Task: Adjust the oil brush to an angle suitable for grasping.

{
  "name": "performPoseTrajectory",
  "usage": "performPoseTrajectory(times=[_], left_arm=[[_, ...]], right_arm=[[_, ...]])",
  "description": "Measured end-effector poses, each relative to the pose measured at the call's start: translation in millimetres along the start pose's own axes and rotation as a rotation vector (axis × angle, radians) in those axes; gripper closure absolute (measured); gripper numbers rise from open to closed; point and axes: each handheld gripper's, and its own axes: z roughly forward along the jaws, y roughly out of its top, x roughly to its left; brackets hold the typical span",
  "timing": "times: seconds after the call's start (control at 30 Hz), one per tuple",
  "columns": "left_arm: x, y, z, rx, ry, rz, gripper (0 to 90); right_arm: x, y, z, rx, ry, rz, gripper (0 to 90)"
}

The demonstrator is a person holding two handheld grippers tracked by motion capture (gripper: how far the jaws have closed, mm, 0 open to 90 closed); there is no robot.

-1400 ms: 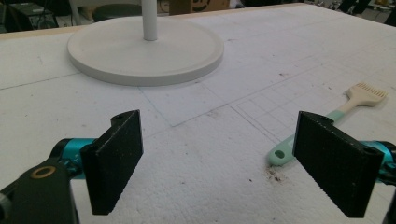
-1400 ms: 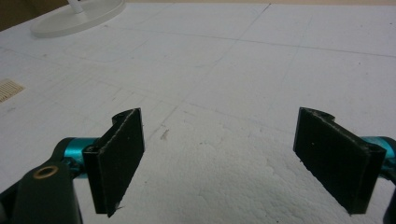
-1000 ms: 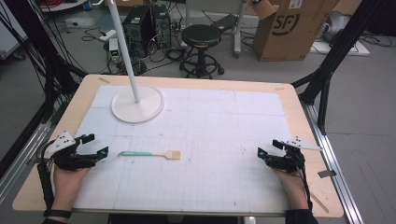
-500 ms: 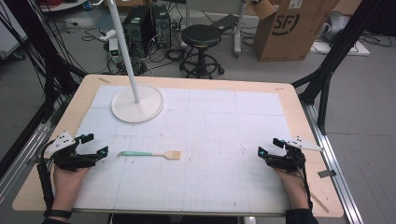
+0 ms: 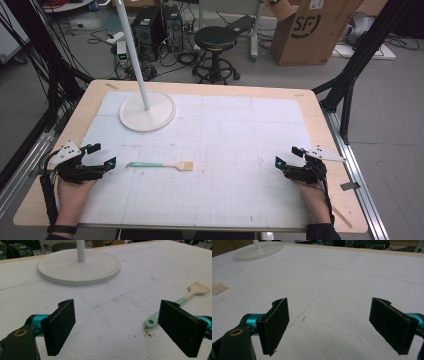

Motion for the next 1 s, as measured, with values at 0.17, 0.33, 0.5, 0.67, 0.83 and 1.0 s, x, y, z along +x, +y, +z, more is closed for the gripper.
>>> performPoseTrajectory(times=[0.17,0.33,0.5,0.67,0.83,1.0], left_arm=[[-0.1,0.0,0.0,0.001,0.001,0.0,15.3],[-0.1,0.0,0.0,0.001,0.002,0.0,15.3],[-0.2,0.0,0.1,0.002,0.003,0.002,15.3],[-0.2,0.0,0.2,0.002,0.004,0.002,15.4],[-0.1,0.0,0.2,0.003,0.004,0.002,15.4],[-0.1,0.0,0.2,0.002,0.004,0.001,15.4]], right_arm=[[0.5,1.0,-0.2,-0.006,0.002,-0.005,15.5],[0.9,1.1,-0.1,-0.005,0.005,-0.006,15.5],[1.1,1.5,0.0,-0.003,0.01,-0.004,15.5],[3.7,4.2,1.4,-0.008,0.026,-0.018,15.5],[8.7,7.1,5.3,0.003,0.051,-0.025,15.5],[15.8,14.2,8.9,-0.003,0.083,-0.044,15.5]])
